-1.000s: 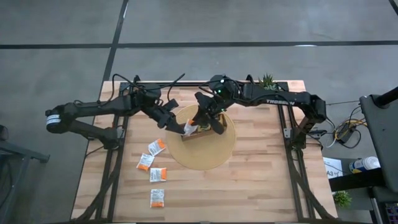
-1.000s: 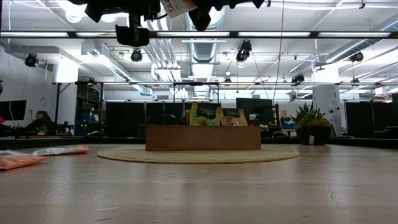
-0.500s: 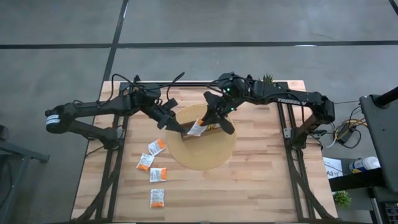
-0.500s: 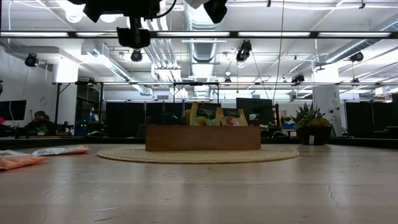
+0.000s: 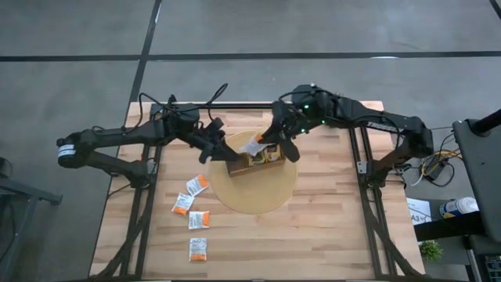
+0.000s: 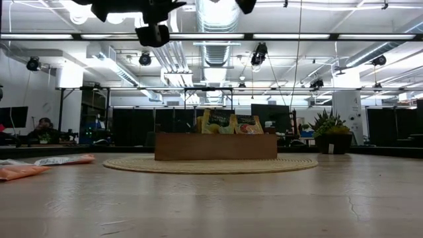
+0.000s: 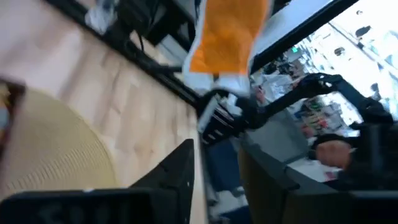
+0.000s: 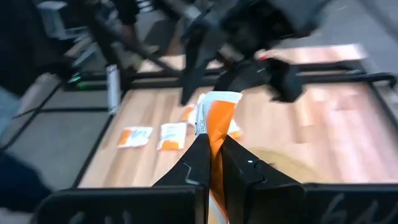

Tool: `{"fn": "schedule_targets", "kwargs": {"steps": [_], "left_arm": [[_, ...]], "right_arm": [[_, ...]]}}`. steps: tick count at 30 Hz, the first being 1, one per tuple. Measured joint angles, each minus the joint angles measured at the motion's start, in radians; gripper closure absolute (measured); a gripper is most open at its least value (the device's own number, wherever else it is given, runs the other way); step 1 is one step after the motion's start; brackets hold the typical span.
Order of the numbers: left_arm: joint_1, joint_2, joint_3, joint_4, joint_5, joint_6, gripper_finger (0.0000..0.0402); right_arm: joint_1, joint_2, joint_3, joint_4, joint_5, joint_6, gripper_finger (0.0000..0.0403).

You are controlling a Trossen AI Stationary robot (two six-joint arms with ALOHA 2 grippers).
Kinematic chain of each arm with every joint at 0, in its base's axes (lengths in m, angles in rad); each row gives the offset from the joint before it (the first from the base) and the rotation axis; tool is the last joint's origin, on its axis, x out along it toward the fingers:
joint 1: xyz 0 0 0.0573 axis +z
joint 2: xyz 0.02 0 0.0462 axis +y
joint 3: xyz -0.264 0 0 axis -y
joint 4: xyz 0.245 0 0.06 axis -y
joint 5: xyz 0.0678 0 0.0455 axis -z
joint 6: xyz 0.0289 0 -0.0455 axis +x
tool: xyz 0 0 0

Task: Pick & Place Tea
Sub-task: Put the white tea bag into the left section of the wooden organizer

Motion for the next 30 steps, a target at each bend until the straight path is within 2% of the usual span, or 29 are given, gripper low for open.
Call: {"fn": "schedule_targets", "kwargs": {"steps": [4,7,11,16,30], "left_arm": [[0.0,0.0,0.005,0.031,-0.106,0.109,0.0276],[0.0,0.0,0.017,0.078,-0.257,0.196,0.0276],[0.0,0.0,0.034,0.15,-0.4,0.3,0.0276],[0.0,0.0,0.053,0.228,-0.406,0.344,0.0276],[0.0,0.002,0.062,0.292,-0.442,0.351,0.0276]], "right_arm": [[0.0,-0.041,0.0,0.015,0.126,0.032,0.0385],[0.002,-0.073,0.0,0.056,0.233,0.072,0.0385],[0.0,-0.095,0.001,0.119,0.284,0.11,0.0385],[0.001,-0.095,0.0,0.149,0.284,0.119,0.0385],[0.001,-0.089,-0.001,0.173,0.284,0.134,0.0385]]}}
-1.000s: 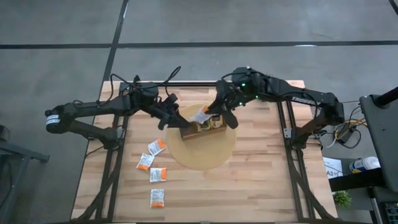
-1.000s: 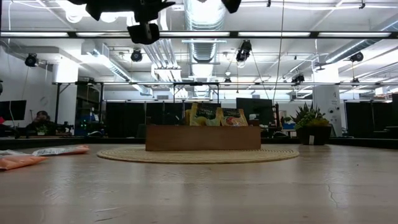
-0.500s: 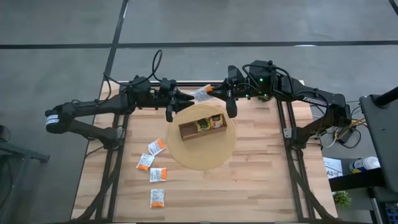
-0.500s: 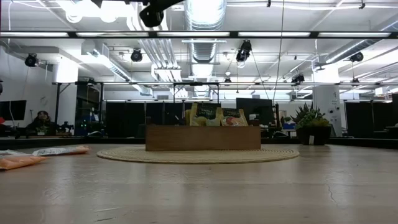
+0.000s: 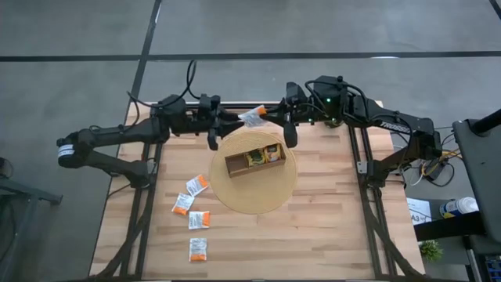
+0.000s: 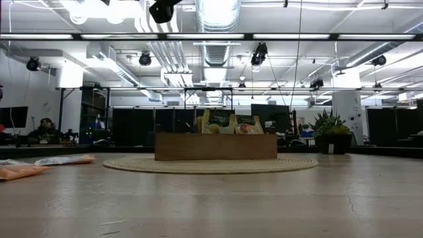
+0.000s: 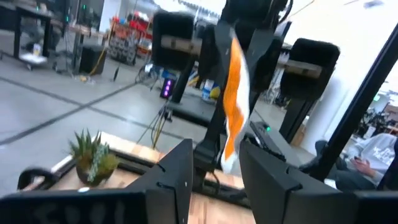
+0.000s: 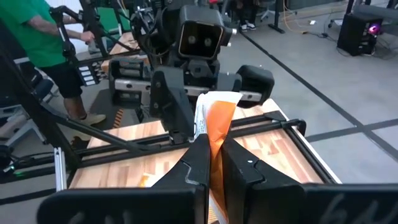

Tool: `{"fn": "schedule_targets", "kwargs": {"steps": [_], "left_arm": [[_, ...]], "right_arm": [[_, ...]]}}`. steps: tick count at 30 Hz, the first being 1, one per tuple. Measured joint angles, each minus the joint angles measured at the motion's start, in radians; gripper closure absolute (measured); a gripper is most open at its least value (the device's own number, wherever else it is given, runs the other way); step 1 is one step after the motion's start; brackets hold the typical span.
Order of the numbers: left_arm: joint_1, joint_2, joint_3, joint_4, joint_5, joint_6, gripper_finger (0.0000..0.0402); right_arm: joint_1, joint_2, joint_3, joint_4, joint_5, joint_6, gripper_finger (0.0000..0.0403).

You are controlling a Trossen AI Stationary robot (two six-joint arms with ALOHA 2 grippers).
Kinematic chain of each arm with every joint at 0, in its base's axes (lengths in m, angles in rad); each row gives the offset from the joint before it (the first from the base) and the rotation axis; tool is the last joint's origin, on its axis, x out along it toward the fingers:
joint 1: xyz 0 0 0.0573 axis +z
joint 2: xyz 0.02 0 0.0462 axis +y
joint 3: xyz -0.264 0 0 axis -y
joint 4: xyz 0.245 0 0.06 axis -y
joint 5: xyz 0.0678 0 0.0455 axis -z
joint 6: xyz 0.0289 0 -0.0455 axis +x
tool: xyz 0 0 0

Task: Pick & Place Tea
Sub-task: Put the white tea bag into the left section of the wooden organizer

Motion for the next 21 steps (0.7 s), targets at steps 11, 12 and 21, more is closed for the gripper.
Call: {"fn": "schedule_targets", "kwargs": {"steps": [11,12,21], "left_arm": [[0.0,0.0,0.0,0.053,0.012,-0.031,0.0276],[0.0,0.0,0.0,0.054,0.015,-0.037,0.0276],[-0.002,0.0,0.0,0.053,0.026,-0.062,0.0276]], "right_arm": [[0.003,0.001,-0.051,0.073,-0.002,0.02,0.0385],[0.002,0.001,-0.053,0.074,-0.002,0.02,0.0385],[0.002,0.001,-0.057,0.087,-0.002,0.02,0.0385]]}}
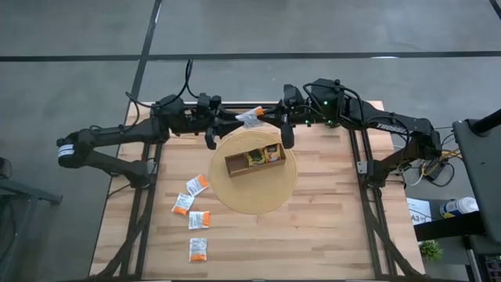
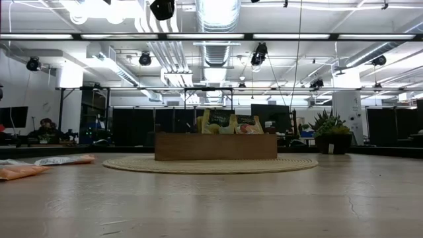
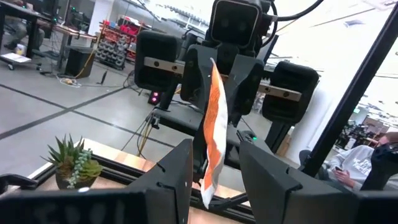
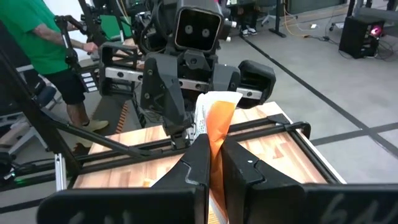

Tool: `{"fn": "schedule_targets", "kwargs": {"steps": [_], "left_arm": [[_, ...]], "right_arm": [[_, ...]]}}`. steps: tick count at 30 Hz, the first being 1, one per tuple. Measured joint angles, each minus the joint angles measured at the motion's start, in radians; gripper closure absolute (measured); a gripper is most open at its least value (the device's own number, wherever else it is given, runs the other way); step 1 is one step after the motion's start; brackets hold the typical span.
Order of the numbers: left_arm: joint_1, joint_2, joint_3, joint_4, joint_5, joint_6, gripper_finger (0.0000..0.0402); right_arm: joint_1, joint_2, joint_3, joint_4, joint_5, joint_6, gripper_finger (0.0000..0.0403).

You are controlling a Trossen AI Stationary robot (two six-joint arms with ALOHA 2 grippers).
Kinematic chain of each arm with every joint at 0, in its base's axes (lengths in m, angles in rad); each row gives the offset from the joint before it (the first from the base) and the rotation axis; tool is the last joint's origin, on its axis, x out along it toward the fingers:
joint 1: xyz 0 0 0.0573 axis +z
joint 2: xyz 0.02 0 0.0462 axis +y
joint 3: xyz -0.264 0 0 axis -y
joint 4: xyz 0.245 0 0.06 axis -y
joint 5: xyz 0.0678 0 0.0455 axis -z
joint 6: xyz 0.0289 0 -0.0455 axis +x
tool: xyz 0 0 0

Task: Pick & Place Tea
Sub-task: Put the white tea bag into the left section of the wooden organizer

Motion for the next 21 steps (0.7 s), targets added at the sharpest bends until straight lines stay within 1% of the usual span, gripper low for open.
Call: {"fn": "schedule_targets", "kwargs": {"steps": [5,7,9,13,17,21], "left_arm": [[-0.001,0.0,-0.003,-0.001,0.001,-0.002,0.0276],[-0.001,0.0,-0.003,-0.004,0.002,-0.002,0.0284],[-0.001,0.0,-0.003,-0.003,0.002,-0.002,0.0305],[-0.001,0.0,-0.003,-0.003,0.022,0.011,0.0384],[-0.001,0.0,-0.003,0.0,0.034,0.012,0.0399],[-0.001,0.0,-0.003,0.0,0.038,0.011,0.0401]], "right_arm": [[0.0,0.0,0.0,0.001,0.0,0.0,0.0385],[0.0,0.0,0.0,0.008,0.0,0.0,0.0385],[0.0,0.0,0.0,0.017,0.0,0.0,0.0385],[0.0,0.0,0.0,0.025,0.0,0.0,0.0385],[0.0,0.0,0.0,0.025,0.0,0.003,0.0382],[0.0,0.0,0.0,0.026,0.0,0.013,0.0361]]}}
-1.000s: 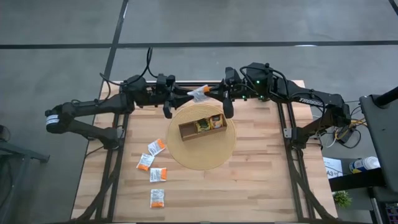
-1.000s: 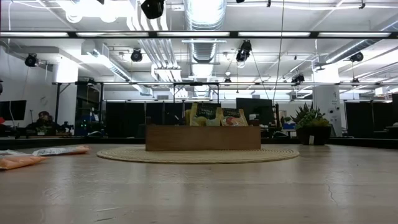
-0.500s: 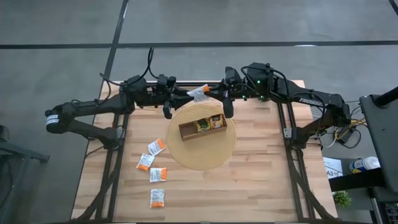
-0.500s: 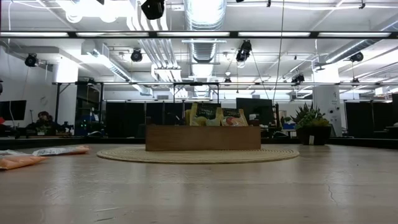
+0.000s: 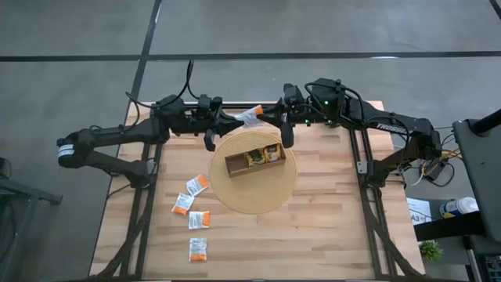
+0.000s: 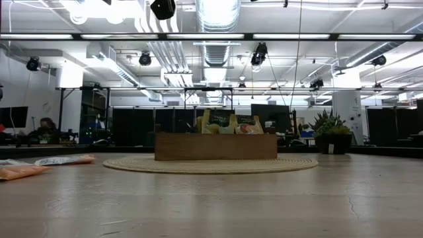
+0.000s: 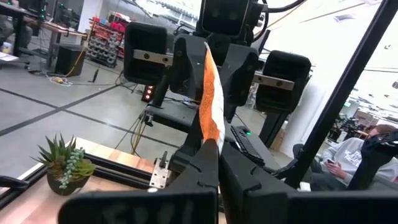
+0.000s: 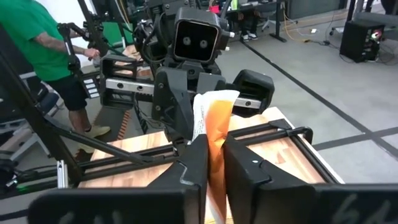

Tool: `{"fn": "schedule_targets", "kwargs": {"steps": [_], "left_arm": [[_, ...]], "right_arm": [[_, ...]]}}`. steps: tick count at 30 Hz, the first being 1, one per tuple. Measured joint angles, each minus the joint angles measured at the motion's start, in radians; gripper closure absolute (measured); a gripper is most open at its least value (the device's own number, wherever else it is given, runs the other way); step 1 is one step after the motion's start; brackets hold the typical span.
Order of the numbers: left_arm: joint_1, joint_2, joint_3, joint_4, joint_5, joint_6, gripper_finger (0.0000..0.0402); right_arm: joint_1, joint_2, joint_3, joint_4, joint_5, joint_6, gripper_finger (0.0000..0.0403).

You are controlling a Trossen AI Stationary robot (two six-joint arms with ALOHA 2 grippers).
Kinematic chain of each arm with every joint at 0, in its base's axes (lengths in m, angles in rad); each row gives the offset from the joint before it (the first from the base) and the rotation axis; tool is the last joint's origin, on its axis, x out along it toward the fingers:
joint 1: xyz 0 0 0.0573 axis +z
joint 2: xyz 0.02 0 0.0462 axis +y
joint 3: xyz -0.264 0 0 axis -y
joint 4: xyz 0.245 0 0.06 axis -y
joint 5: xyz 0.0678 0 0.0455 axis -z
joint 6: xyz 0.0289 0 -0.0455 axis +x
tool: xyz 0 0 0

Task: Pick & Place Tea
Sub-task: Put the white tea bag into the left section of the wooden organizer

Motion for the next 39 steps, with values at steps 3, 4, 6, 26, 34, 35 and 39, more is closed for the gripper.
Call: {"fn": "schedule_targets", "kwargs": {"steps": [3,4,6,26,34,35,39], "left_arm": [[0.0,0.0,0.0,0.0,0.002,-0.004,0.0401],[0.0,0.0,0.0,0.0,0.002,-0.006,0.0401],[0.0,0.0,0.0,-0.008,0.004,-0.011,0.0401],[0.031,0.027,0.157,-0.665,0.007,0.022,0.0401],[0.076,0.171,0.316,-1.003,0.04,0.069,0.0401],[0.078,0.193,0.336,-1.041,0.041,0.081,0.0401],[0.094,0.28,0.411,-1.196,0.045,0.125,0.0401]], "right_arm": [[0.0,0.0,0.0,0.0,0.0,0.024,0.0333],[0.0,0.0,0.0,0.0,0.0,0.036,0.0321],[0.0,-0.003,0.0,-0.001,-0.007,0.048,0.0298],[0.0,-0.262,0.009,-0.226,0.099,0.018,0.0215],[0.0,-0.266,0.009,-0.279,0.14,0.013,0.022],[0.0,-0.262,0.009,-0.281,0.14,0.013,0.022],[0.0,-0.246,0.008,-0.309,0.14,0.017,0.0221]]}}
